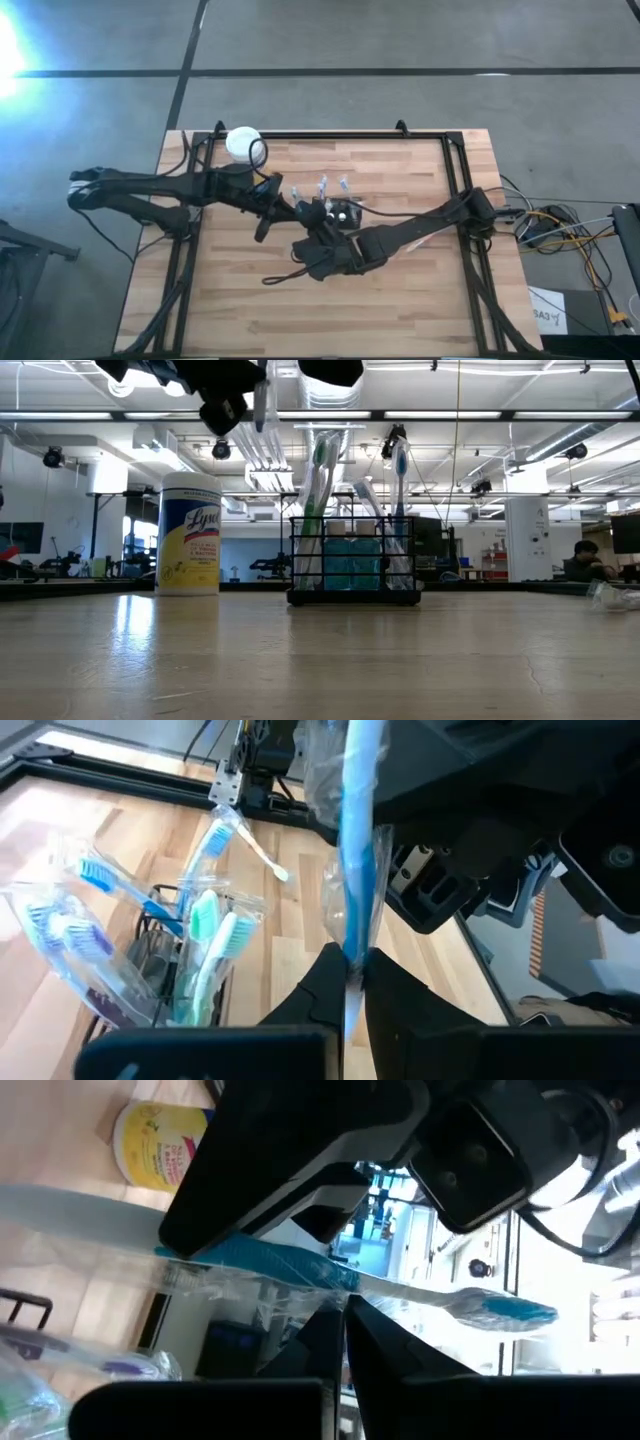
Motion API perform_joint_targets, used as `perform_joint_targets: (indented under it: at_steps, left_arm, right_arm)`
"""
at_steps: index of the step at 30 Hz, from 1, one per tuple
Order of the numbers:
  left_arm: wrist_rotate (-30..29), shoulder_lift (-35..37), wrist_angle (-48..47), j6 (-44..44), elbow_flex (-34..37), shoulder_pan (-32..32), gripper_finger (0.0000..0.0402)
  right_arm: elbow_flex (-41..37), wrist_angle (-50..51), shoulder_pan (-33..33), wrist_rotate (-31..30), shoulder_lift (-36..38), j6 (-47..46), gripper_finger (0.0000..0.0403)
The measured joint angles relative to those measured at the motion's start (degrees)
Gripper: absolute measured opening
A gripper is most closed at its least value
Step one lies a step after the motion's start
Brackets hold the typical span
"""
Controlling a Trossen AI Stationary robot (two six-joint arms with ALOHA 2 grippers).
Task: Pick & Place toothbrushing station
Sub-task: Put the blue toothbrush into the wire organizer
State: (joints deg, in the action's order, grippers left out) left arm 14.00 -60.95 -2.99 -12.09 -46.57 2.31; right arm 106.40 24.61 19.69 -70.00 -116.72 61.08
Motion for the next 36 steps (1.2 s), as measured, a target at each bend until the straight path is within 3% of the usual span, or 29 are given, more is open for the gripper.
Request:
perform_joint_targets:
  at_steps: [9, 14, 16, 21, 28, 31, 36]
  left_arm:
    - [-1.23, 3.62, -0.04, 0.93, 0.0, -0.09, 0.002]
    - [-3.35, 5.84, -0.28, 1.97, -0.02, -0.04, 0.002]
    - [-4.05, 6.86, -0.67, 1.98, 0.39, 0.14, 0.002]
    - [-5.43, 10.51, -2.08, 2.52, 1.83, 0.26, 0.002]
    - [-6.43, 16.14, -3.07, 3.38, 5.06, 0.26, 0.002]
    - [-6.45, 18.82, -3.14, 4.53, 7.31, 0.26, 0.002]
    - [-6.45, 23.94, -3.38, 4.65, 11.26, 0.24, 0.002]
  right_arm:
    - [1.24, 0.51, 1.73, 5.2, 1.98, -3.48, 0.0049]
    - [1.08, 3.61, 1.81, 7.62, 4.39, -12.42, 0.0084]
    - [1.08, 7.22, 1.76, 13.21, 6.63, -18.7, 0.0093]
    - [0.75, 11.35, -0.34, 34.62, 12.44, -37.24, 0.0099]
    - [-6.98, 9.34, -7.97, 61.45, 19.43, -59.64, 0.0085]
    - [-14.51, 2.78, -10.16, 66.37, 22.12, -64.22, 0.0079]
    - [-30.16, -16.62, -11.91, 67.48, 28.58, -66.49, 0.0073]
